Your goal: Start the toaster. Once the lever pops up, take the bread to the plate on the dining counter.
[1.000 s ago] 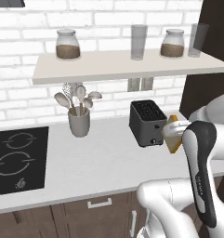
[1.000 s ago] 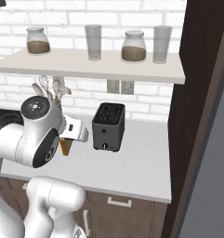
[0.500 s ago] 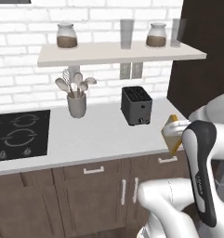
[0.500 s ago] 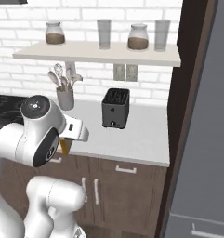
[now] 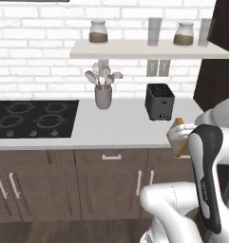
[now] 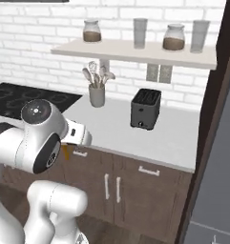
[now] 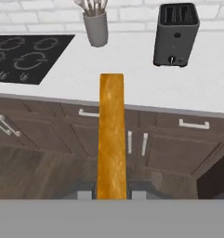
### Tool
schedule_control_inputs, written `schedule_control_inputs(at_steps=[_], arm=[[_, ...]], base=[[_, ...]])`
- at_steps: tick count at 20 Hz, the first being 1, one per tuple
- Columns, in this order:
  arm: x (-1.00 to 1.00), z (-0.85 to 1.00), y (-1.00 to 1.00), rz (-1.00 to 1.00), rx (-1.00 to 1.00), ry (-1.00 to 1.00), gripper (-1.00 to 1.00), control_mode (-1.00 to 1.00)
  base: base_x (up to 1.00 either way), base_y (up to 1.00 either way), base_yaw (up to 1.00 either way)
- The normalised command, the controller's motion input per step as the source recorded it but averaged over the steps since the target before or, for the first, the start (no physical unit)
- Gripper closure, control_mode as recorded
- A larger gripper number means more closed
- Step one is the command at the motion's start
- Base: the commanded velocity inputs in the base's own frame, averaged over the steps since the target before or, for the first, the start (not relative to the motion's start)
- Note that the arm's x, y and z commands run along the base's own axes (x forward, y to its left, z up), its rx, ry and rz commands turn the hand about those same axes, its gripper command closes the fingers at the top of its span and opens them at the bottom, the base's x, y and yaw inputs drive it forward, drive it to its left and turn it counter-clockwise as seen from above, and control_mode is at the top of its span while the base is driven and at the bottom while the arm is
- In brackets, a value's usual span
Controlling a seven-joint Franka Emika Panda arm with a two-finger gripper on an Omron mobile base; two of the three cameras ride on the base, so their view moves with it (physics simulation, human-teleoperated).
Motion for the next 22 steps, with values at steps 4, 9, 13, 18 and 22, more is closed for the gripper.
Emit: schedule_control_inputs(at_steps=[4,9,13,18,22], arm=[[0.00,0.00,0.00,0.00,0.00,0.00,1.00,1.00],[0.00,0.00,0.00,0.00,0.00,0.00,1.00,1.00],[0.00,0.00,0.00,0.00,0.00,0.00,1.00,1.00],[0.00,0.00,0.00,0.00,0.00,0.00,1.00,1.00],[0.00,0.00,0.00,0.00,0.00,0.00,1.00,1.00]], base=[[-0.38,-0.06,0.68],[-0.31,-0.06,0.85],[-0.17,-0.01,0.94],[-0.11,0.00,0.99],[-0.05,0.00,1.00]])
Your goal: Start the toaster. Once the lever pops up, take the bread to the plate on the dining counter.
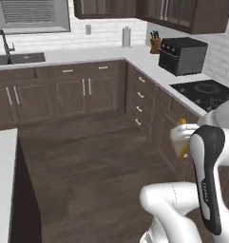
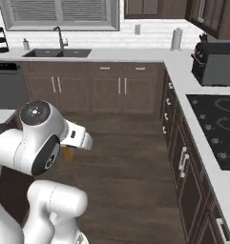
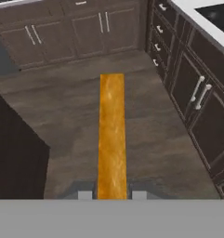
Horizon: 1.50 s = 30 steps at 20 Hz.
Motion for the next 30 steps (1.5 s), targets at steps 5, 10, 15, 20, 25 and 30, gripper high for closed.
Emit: schedule_control_inputs(at_steps=[5,10,15,20,25,30], arm=[[0.00,0.00,0.00,0.00,0.00,0.00,1.00,1.00],[0.00,0.00,0.00,0.00,0.00,0.00,1.00,1.00],[0.00,0.00,0.00,0.00,0.00,0.00,1.00,1.00],[0.00,0.00,0.00,0.00,0.00,0.00,1.00,1.00],[0.00,0.00,0.00,0.00,0.00,0.00,1.00,1.00],[0.00,0.00,0.00,0.00,0.00,0.00,1.00,1.00]], base=[[0.00,0.00,0.95],[0.00,0.00,0.93],[0.00,0.00,0.91],[0.00,-0.11,0.86],[0.00,0.07,0.71],[0.03,0.71,0.30]])
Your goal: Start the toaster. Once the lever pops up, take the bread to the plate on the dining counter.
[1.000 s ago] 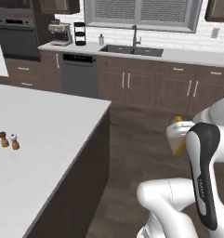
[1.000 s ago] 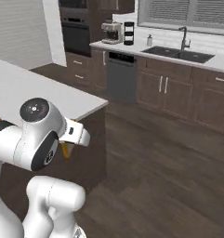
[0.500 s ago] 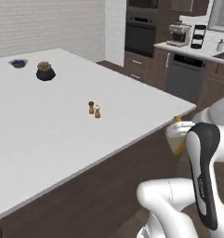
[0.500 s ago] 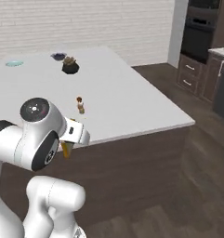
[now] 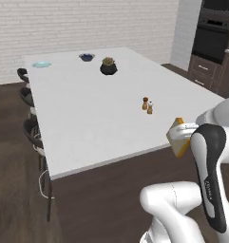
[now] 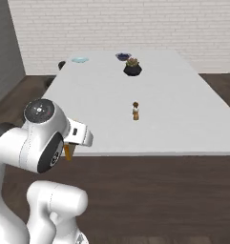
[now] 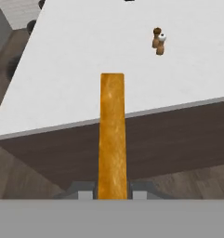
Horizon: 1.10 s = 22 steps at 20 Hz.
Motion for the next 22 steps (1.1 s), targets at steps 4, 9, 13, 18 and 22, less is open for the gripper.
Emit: schedule_control_inputs(at_steps=[4,9,13,18,22], arm=[[0.00,0.00,0.00,0.00,0.00,0.00,1.00,1.00],[0.00,0.00,0.00,0.00,0.00,0.00,1.00,1.00],[0.00,0.00,0.00,0.00,0.00,0.00,1.00,1.00],[0.00,0.00,0.00,0.00,0.00,0.00,1.00,1.00],[0.00,0.00,0.00,0.00,0.00,0.00,1.00,1.00]], base=[[0.10,1.00,0.07],[0.14,1.00,0.01],[0.21,1.00,0.00],[0.35,1.00,0.00],[0.78,1.00,0.00]])
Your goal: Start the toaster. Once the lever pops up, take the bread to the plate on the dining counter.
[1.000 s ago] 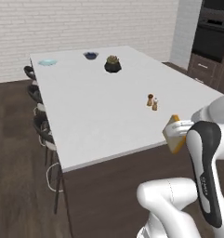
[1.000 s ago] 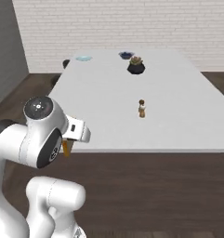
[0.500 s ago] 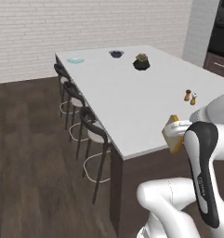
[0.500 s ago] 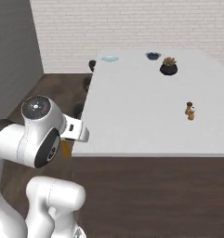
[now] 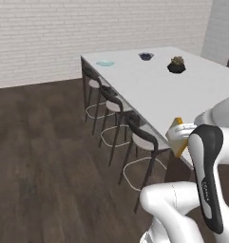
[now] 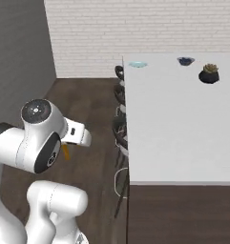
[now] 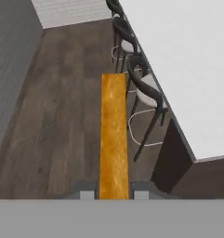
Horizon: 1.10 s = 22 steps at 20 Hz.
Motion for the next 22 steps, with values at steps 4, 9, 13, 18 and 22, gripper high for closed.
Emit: schedule_control_inputs(at_steps=[4,9,13,18,22], arm=[[0.00,0.00,0.00,0.00,0.00,0.00,1.00,1.00],[0.00,0.00,0.00,0.00,0.00,0.00,1.00,1.00],[0.00,0.00,0.00,0.00,0.00,0.00,1.00,1.00],[0.00,0.00,0.00,0.00,0.00,0.00,1.00,1.00],[0.00,0.00,0.00,0.00,0.00,0.00,1.00,1.00]], base=[[1.00,1.00,0.00],[1.00,0.91,0.00],[1.00,0.88,0.00],[1.00,0.58,0.00],[1.00,0.27,-0.01]])
